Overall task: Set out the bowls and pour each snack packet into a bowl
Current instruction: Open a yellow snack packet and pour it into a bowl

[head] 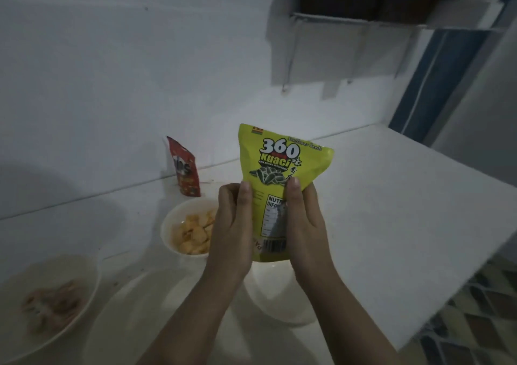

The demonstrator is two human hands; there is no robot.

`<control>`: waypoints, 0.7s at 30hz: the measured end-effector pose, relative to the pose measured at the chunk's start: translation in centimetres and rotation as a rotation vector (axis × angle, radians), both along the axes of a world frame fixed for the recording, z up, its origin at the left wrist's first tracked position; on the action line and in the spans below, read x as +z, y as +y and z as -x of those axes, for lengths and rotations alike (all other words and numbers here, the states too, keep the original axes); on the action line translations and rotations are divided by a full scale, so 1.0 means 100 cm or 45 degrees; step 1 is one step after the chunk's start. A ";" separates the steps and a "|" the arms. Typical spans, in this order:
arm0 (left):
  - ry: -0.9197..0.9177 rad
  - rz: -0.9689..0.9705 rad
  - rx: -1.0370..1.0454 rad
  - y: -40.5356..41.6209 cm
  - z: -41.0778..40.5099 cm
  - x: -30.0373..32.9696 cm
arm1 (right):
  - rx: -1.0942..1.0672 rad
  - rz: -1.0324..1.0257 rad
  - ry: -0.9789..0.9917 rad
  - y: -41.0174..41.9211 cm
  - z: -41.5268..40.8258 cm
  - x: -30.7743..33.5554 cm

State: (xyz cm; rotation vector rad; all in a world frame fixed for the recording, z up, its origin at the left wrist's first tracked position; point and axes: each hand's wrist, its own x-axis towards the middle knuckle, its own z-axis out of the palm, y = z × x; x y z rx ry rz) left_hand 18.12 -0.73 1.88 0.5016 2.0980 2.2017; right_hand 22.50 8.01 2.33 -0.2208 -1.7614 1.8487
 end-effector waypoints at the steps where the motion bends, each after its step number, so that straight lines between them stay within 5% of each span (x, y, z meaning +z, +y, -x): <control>1: 0.011 -0.003 -0.061 0.012 -0.010 -0.002 | -0.029 0.003 -0.002 0.013 -0.013 0.000; 9: -0.022 0.058 -0.414 0.122 -0.063 -0.012 | -0.172 -0.035 0.003 0.128 -0.090 -0.005; 16: 0.112 0.386 -0.191 0.209 -0.079 -0.054 | -0.165 -0.098 -0.055 0.207 -0.125 -0.045; 21: -0.070 0.378 -0.123 0.237 -0.087 -0.080 | 0.059 -0.163 -0.185 0.233 -0.140 -0.081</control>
